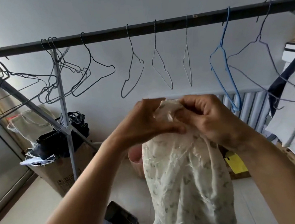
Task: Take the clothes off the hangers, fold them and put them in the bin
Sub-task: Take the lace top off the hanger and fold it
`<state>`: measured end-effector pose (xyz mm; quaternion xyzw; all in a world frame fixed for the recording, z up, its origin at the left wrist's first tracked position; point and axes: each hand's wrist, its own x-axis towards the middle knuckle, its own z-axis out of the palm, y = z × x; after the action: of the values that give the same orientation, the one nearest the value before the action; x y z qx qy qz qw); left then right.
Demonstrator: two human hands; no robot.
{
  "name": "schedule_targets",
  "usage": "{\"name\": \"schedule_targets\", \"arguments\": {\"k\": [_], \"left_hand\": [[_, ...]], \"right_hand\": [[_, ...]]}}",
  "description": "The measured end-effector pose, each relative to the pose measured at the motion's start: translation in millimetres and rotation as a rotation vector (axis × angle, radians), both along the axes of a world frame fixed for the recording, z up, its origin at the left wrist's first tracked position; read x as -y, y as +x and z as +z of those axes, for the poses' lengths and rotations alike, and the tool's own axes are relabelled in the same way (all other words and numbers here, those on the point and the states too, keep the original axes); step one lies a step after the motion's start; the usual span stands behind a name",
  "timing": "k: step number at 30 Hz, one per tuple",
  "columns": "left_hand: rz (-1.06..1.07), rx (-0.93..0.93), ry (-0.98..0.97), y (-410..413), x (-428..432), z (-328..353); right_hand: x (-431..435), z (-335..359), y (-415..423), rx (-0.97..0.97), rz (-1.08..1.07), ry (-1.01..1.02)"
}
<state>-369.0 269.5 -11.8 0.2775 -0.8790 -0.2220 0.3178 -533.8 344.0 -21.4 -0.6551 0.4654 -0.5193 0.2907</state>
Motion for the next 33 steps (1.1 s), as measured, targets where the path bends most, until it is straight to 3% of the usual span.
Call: {"name": "schedule_targets", "arguments": {"k": [2,4,8,12,14,19,23,26,30,33], "left_hand": [[-0.054,-0.07,0.158,-3.2,4.7,0.8],[-0.045,-0.098,0.141,-5.1,7.1,3.4],[-0.023,-0.134,0.087,1.1,12.9,17.8],[-0.022,-0.061,0.086,22.6,18.1,29.3],[-0.061,-0.098,0.21,31.7,17.0,33.1],[-0.196,-0.204,0.313,33.8,11.4,30.6],[-0.207,-0.262,0.315,27.0,10.7,28.9],[-0.238,-0.282,0.288,20.3,5.8,31.1],[-0.225,-0.279,0.215,11.8,3.4,37.8],[-0.197,-0.26,0.143,6.4,2.9,42.2]], "right_hand": [[0.6,-2.1,-5.5,0.073,-0.037,-0.037],[-1.1,-9.3,-13.3,0.082,-0.044,0.061],[-9.3,-37.8,-27.1,-0.159,-0.133,0.2],[-16.2,-47.3,-37.9,0.195,-0.125,0.192],[-15.4,-40.4,-40.9,0.239,-0.128,0.155],[4.4,-34.9,-36.2,0.161,-0.166,0.101],[18.8,-33.6,-23.1,-0.118,-0.37,-0.046],[25.4,-32.8,-5.7,-0.131,-0.481,-0.085],[26.8,-31.4,14.5,-0.045,-0.301,-0.028],[20.7,-33.1,21.1,0.166,-0.06,0.102]]}}
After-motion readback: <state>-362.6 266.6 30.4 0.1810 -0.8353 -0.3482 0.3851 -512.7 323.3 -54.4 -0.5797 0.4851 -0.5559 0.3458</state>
